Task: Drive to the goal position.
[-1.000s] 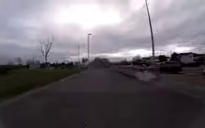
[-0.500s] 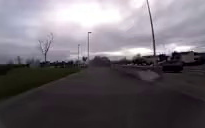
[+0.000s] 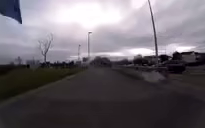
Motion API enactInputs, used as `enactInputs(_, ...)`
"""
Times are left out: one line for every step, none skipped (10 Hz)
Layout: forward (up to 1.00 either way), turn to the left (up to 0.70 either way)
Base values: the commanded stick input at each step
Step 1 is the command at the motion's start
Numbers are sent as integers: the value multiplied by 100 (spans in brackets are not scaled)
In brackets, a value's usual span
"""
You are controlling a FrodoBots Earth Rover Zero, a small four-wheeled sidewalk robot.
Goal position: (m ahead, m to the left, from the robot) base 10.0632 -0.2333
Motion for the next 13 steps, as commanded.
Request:
enactInputs(85,0)
enactInputs(85,0)
enactInputs(85,0)
enactInputs(85,0)
enactInputs(85,0)
enactInputs(85,0)
enactInputs(85,0)
enactInputs(85,0)
enactInputs(85,0)
enactInputs(85,0)
enactInputs(85,0)
enactInputs(85,0)
enactInputs(85,0)
